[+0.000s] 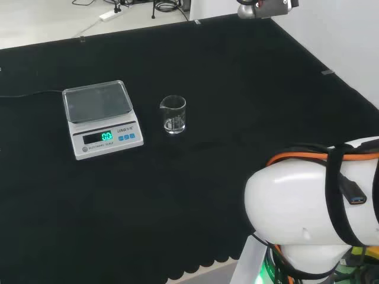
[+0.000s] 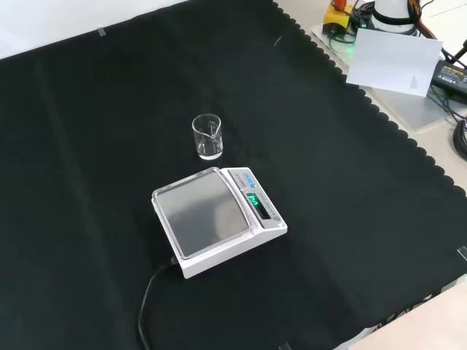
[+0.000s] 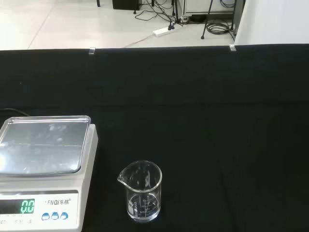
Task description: Pick up the beaker.
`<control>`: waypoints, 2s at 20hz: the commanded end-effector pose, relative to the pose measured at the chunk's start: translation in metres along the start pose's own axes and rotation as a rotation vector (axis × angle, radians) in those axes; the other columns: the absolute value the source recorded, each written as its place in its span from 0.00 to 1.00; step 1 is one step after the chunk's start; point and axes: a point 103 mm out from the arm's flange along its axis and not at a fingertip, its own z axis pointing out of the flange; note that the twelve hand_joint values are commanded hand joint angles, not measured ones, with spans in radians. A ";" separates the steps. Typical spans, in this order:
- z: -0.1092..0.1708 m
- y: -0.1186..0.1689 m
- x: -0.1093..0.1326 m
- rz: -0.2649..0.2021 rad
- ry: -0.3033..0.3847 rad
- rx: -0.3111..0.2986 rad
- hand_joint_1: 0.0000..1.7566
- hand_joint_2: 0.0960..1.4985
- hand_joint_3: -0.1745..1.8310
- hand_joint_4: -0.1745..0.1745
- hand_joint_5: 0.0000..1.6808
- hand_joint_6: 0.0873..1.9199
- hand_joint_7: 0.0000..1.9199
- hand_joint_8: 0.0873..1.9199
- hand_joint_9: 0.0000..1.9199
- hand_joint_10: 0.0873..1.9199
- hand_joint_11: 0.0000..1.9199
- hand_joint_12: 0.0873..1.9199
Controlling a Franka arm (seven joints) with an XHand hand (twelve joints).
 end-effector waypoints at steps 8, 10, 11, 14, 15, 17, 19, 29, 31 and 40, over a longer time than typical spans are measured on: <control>0.027 0.009 -0.009 0.006 0.010 0.029 0.38 0.36 0.23 0.49 0.10 0.00 0.07 0.36 0.13 0.45 0.00 0.78; 0.037 0.013 -0.009 0.005 0.006 0.045 0.38 0.36 0.23 0.49 0.10 0.00 0.07 0.36 0.12 0.45 0.00 0.78; 0.043 0.016 -0.009 0.004 0.004 0.051 0.38 0.36 0.23 0.49 0.10 0.00 0.07 0.36 0.12 0.45 0.00 0.78; 0.065 0.025 -0.011 0.006 0.005 0.074 0.38 0.36 0.23 0.50 0.10 0.00 0.07 0.36 0.12 0.45 0.00 0.77; 0.073 0.027 -0.012 0.007 0.008 0.086 0.38 0.36 0.23 0.50 0.10 0.00 0.07 0.36 0.12 0.45 0.00 0.77; 0.088 0.033 -0.013 0.006 0.005 0.107 0.38 0.36 0.23 0.51 0.10 0.00 0.07 0.36 0.12 0.45 0.00 0.77; 0.100 0.039 -0.013 0.003 -0.002 0.121 0.38 0.36 0.22 0.52 0.09 0.00 0.06 0.35 0.12 0.45 0.00 0.77; 0.158 0.053 0.005 -0.041 -0.002 0.185 0.39 0.36 0.21 0.53 0.09 0.00 0.06 0.35 0.12 0.45 0.00 0.76; 0.170 0.056 0.012 -0.042 0.001 0.201 0.39 0.35 0.21 0.54 0.09 0.00 0.06 0.35 0.12 0.45 0.00 0.76; 0.211 0.073 0.040 -0.087 0.022 0.246 0.39 0.36 0.21 0.55 0.09 0.00 0.06 0.35 0.11 0.45 0.00 0.76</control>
